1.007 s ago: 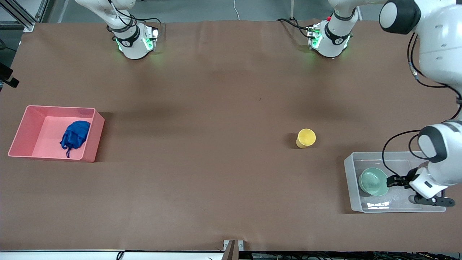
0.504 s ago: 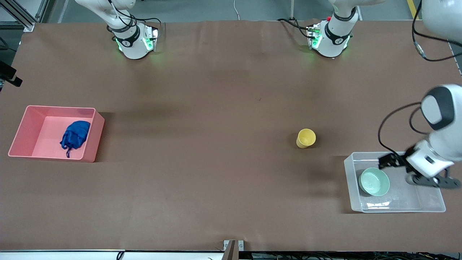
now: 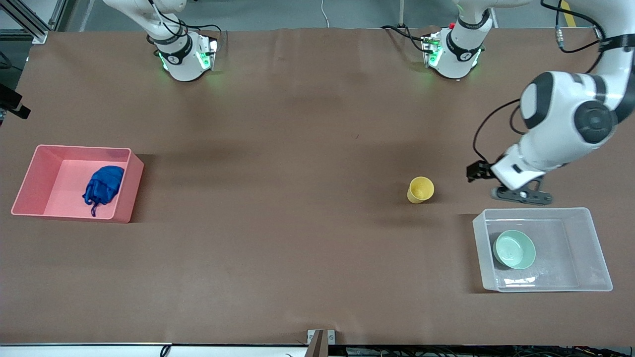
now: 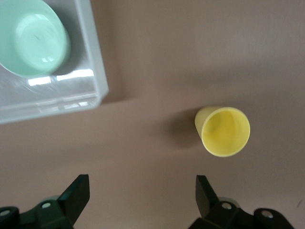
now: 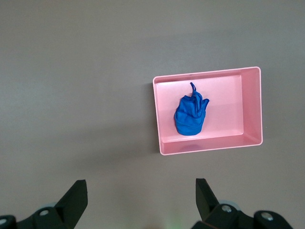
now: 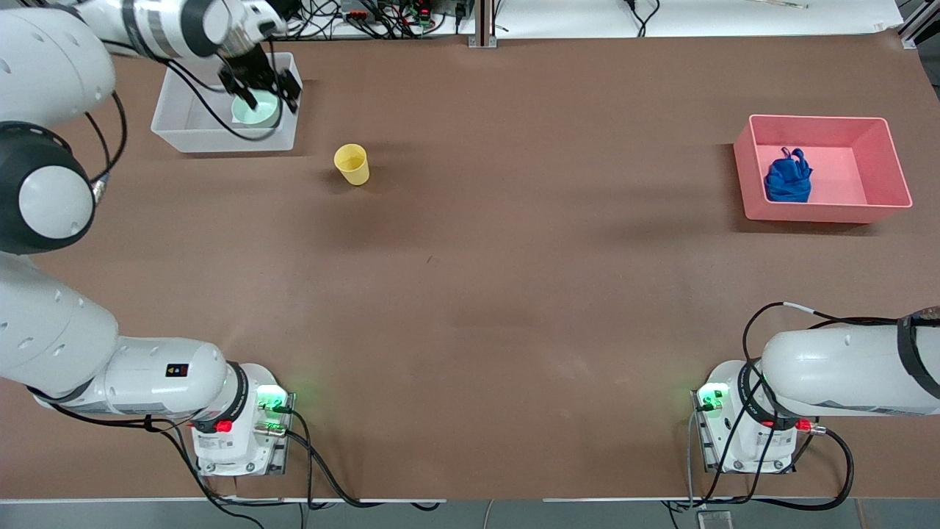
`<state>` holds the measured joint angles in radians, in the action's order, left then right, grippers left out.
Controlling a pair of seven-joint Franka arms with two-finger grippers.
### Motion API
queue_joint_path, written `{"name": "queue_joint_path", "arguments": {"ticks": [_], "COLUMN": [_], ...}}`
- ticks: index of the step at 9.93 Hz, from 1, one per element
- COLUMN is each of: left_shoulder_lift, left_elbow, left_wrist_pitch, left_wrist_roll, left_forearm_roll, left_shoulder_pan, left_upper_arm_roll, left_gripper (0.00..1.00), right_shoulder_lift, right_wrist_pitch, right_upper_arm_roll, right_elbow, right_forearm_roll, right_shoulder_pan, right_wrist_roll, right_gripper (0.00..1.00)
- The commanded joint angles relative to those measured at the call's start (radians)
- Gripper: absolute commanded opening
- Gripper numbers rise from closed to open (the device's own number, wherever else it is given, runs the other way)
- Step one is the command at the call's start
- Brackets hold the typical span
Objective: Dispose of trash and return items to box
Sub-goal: 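Move the left gripper to the yellow cup and grasp its rim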
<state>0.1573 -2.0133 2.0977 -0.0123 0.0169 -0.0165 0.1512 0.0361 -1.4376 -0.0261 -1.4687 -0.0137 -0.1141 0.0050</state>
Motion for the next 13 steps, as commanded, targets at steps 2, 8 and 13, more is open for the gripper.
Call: {"name": "queue_joint_path", "arguments": {"ticks": [2, 8, 13], "left_shoulder_lift": [0.040, 0.215, 0.261], "left_elbow": [-0.178, -0.125, -0.139], "left_wrist_pitch": [0.245, 0.432, 0.476], "left_wrist_roll": [0.066, 0.113, 0.115], "left_forearm_roll": [-0.011, -0.011, -0.015], "left_shoulder_pan": [0.006, -0.028, -0.033], "left_upper_arm_roll": [0.053, 0.083, 0.083], "left_gripper": [0.97, 0.97, 0.07], "right_shoulder_lift": [-0.004, -0.002, -0.002], "right_wrist_pitch": [0.011, 0.013, 0.013], "right_upper_arm_roll": [0.003, 0.003, 0.003], "right_elbow": [0.010, 0.010, 0.010], "right_forearm_roll": [0.003, 0.004, 0.004], "right_shoulder_pan": [-0.007, -0.009, -0.009], "right_wrist_roll": [-0.007, -0.007, -0.008], "right_gripper": [1.00, 1.00, 1.00]}}
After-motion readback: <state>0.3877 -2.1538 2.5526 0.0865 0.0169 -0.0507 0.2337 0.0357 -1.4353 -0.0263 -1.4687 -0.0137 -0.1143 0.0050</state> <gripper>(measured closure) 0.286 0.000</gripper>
